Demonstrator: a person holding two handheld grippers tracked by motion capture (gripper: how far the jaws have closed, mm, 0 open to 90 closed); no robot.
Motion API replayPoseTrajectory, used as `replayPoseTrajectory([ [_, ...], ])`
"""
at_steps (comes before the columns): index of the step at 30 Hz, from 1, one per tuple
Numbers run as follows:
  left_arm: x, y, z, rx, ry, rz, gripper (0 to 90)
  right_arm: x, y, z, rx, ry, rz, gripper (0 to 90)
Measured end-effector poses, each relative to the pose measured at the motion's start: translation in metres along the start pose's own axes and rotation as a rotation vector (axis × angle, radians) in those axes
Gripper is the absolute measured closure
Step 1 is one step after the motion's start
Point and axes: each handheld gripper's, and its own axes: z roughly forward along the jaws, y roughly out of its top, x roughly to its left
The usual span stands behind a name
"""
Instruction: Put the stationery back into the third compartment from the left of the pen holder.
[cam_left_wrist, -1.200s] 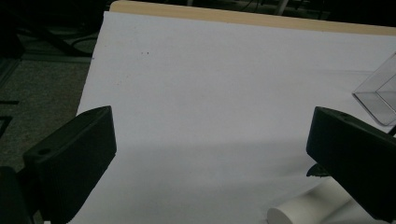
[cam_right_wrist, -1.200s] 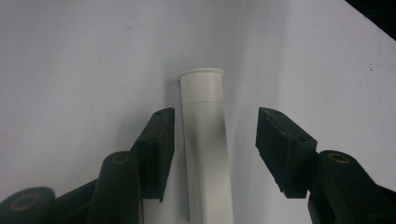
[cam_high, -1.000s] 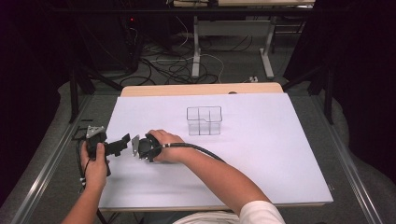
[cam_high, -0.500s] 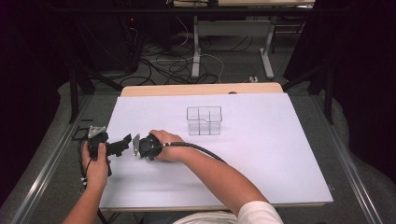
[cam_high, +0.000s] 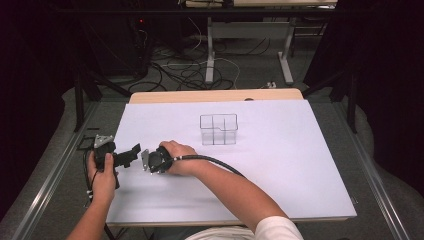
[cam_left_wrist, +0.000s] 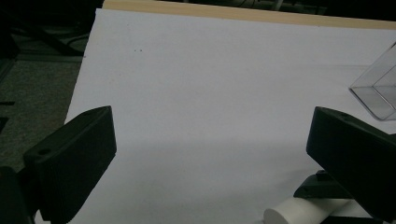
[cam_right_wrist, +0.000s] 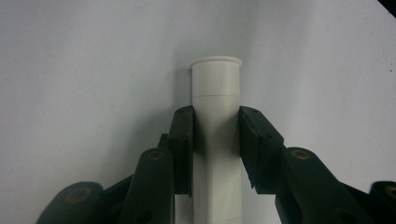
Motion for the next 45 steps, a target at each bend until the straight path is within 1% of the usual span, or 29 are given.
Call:
replayPoseTrajectory([
  [3, 0.000, 0.000, 0.000, 0.000, 0.000, 0.000, 1.6, 0.001, 0.000, 0.000, 0.003, -0.005, 0.011, 67.1],
  [5, 0.000, 0.000, 0.000, 0.000, 0.000, 0.000, 1.6, 0.000, -0.001, 0.000, -0.007, -0.010, 0.017, 67.1],
  [9, 0.000, 0.000, 0.000, 0.000, 0.003, -0.001, 1.6, 0.000, -0.002, -0.004, -0.008, -0.009, 0.033, 67.1],
  [11, 0.001, 0.000, 0.000, 0.009, 0.004, 0.000, 1.6, -0.001, -0.003, -0.007, -0.012, -0.012, 0.051, 67.1],
  [14, 0.001, 0.000, 0.000, 0.004, 0.006, -0.001, 1.6, -0.003, -0.005, -0.012, -0.022, -0.011, 0.071, 67.2],
  [16, 0.002, 0.000, 0.000, 0.003, 0.007, -0.001, 1.6, -0.003, -0.006, -0.016, -0.025, -0.015, 0.095, 67.1],
  [18, 0.001, 0.000, 0.000, 0.004, 0.008, -0.001, 1.6, -0.004, -0.008, -0.019, -0.035, -0.018, 0.125, 67.2],
  [22, 0.001, -0.001, 0.001, 0.010, 0.008, 0.001, 1.6, -0.007, -0.012, -0.024, -0.067, -0.010, 0.198, 67.2],
  [24, 0.001, -0.001, 0.001, 0.011, 0.007, 0.002, 1.6, -0.010, -0.015, -0.026, -0.084, -0.006, 0.224, 67.3],
  [26, 0.001, -0.001, 0.001, 0.009, 0.008, 0.001, 1.6, -0.012, -0.017, -0.028, -0.103, -0.004, 0.277, 67.3],
  [27, 0.001, -0.001, 0.001, 0.010, 0.008, 0.000, 1.6, -0.013, -0.018, -0.029, -0.109, -0.007, 0.295, 67.3],
  [29, 0.002, -0.001, 0.002, 0.013, 0.009, 0.003, 1.6, -0.015, -0.022, -0.030, -0.123, -0.005, 0.322, 67.4],
  [32, 0.002, -0.002, 0.002, 0.018, 0.008, 0.004, 1.6, -0.018, -0.027, -0.032, -0.143, 0.005, 0.379, 67.4],
  [34, 0.002, -0.002, 0.002, 0.014, 0.006, 0.003, 1.6, -0.020, -0.030, -0.031, -0.165, 0.000, 0.410, 67.3],
  [37, 0.002, -0.002, 0.002, 0.015, 0.007, 0.003, 1.6, -0.020, -0.036, -0.030, -0.198, -0.003, 0.473, 67.3],
  [39, 0.001, -0.002, 0.002, 0.019, 0.008, 0.003, 1.6, -0.020, -0.039, -0.029, -0.223, -0.010, 0.501, 67.4],
  [41, 0.001, -0.002, 0.003, 0.019, 0.007, 0.003, 1.6, -0.020, -0.042, -0.030, -0.238, -0.013, 0.533, 67.3],
  [44, 0.000, -0.003, 0.004, 0.024, 0.005, 0.006, 1.6, -0.019, -0.047, -0.032, -0.273, -0.019, 0.564, 67.4],
  [45, 0.000, -0.003, 0.004, 0.028, 0.005, 0.007, 1.6, -0.018, -0.048, -0.032, -0.280, -0.022, 0.581, 67.4],
])
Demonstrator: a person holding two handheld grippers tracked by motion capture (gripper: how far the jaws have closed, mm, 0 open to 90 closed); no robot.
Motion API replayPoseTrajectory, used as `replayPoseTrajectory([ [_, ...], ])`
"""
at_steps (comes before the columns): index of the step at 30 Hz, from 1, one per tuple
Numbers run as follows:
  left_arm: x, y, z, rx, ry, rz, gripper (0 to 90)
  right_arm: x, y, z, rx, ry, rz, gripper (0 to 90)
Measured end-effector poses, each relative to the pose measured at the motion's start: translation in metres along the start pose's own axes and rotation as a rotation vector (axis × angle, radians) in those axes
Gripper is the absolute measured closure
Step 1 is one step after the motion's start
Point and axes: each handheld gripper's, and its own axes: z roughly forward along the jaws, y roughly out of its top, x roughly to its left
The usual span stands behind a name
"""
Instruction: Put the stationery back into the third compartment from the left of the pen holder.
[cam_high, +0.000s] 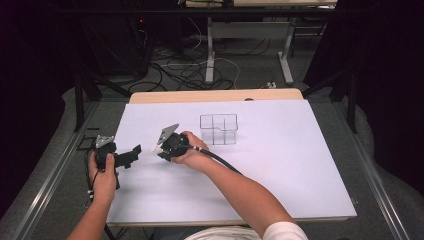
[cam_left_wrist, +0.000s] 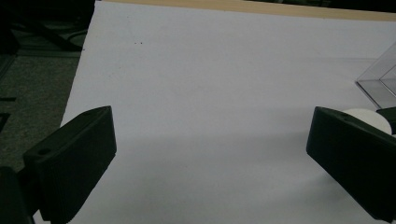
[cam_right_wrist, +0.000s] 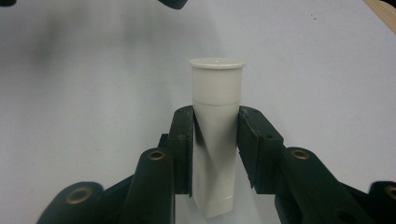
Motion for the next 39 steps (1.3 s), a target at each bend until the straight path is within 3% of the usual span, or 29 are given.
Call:
replayPoseTrajectory([
  [8, -0.003, -0.001, 0.002, 0.003, -0.005, 0.013, 1.6, 0.001, -0.013, -0.010, -0.082, -0.040, 0.042, 67.3],
  [18, -0.005, -0.001, 0.004, 0.017, -0.001, 0.028, 1.6, 0.000, -0.022, -0.021, -0.251, -0.084, 0.202, 67.4],
  [23, -0.006, -0.002, 0.004, 0.016, -0.003, 0.028, 1.6, 0.000, -0.019, -0.025, -0.309, -0.087, 0.237, 67.4],
  [29, -0.006, -0.002, 0.004, 0.016, -0.003, 0.028, 1.6, -0.002, -0.015, -0.029, -0.369, -0.107, 0.260, 67.4],
  [39, -0.006, -0.002, 0.005, 0.020, -0.005, 0.035, 1.6, -0.009, -0.011, -0.048, -0.397, -0.155, 0.270, 67.4],
])
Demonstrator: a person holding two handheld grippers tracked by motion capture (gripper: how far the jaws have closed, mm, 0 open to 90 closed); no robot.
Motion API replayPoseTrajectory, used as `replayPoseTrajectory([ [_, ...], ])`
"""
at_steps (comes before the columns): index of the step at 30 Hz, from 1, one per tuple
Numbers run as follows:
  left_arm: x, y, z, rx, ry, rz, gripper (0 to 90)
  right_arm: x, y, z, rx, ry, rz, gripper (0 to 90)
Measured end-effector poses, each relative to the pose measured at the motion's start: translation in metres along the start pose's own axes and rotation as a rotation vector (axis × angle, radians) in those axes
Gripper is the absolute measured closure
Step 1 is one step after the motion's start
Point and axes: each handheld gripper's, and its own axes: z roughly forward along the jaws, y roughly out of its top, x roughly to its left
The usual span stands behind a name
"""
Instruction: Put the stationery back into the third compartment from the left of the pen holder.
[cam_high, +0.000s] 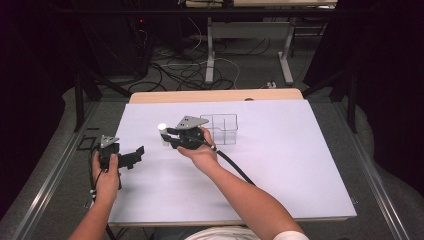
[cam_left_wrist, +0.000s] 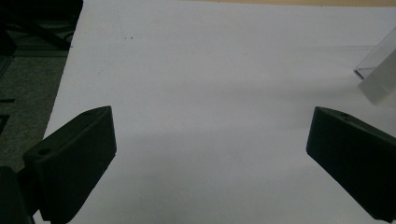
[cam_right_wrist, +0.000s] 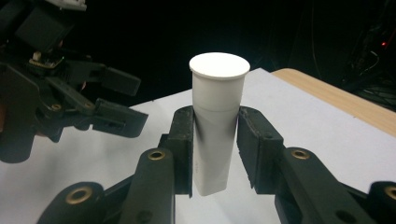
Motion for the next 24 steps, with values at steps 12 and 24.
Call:
replayPoseTrajectory([
  [12, 0.000, 0.000, 0.000, -0.001, 0.001, 0.002, 1.6, -0.013, 0.014, -0.019, -0.017, -0.049, 0.005, 67.3],
  [24, -0.001, -0.001, 0.001, 0.001, 0.002, 0.001, 1.6, -0.036, 0.024, -0.054, -0.012, -0.100, 0.008, 67.3],
])
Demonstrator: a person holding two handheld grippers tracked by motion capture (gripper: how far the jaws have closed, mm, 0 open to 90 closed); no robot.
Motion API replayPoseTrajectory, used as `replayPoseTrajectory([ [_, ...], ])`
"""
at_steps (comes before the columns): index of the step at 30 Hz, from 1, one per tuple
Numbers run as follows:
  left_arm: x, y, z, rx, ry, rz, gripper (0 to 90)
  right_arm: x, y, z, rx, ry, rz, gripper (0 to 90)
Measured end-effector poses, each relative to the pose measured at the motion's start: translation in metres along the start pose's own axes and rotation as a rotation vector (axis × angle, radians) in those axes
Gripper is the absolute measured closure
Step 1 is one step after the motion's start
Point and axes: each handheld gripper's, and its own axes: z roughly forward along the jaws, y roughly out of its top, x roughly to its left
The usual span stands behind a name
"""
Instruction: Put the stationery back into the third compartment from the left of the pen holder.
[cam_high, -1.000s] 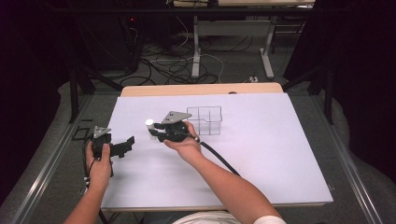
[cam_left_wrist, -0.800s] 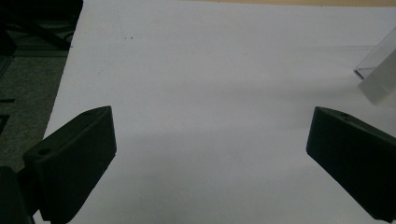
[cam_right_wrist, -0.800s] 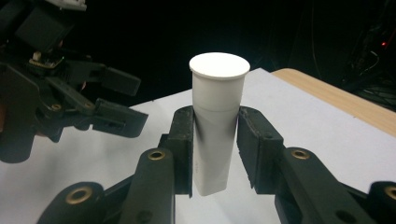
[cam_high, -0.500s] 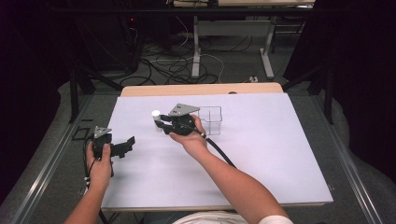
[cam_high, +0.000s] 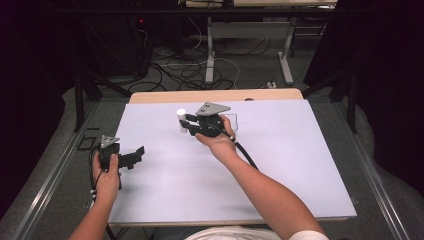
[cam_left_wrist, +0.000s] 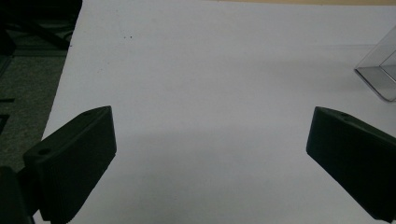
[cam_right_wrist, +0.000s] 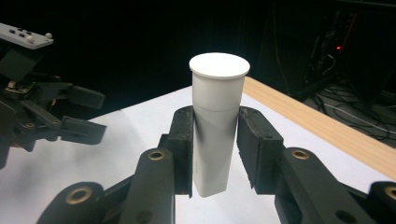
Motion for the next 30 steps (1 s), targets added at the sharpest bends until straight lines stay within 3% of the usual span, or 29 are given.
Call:
replayPoseTrajectory([
  [9, 0.000, 0.000, 0.000, 0.002, 0.001, -0.006, 1.6, -0.023, 0.000, -0.021, -0.026, -0.057, 0.021, 67.3],
  [30, 0.000, 0.000, 0.001, 0.004, 0.002, -0.004, 1.6, -0.057, 0.000, -0.064, -0.036, -0.152, 0.029, 67.3],
])
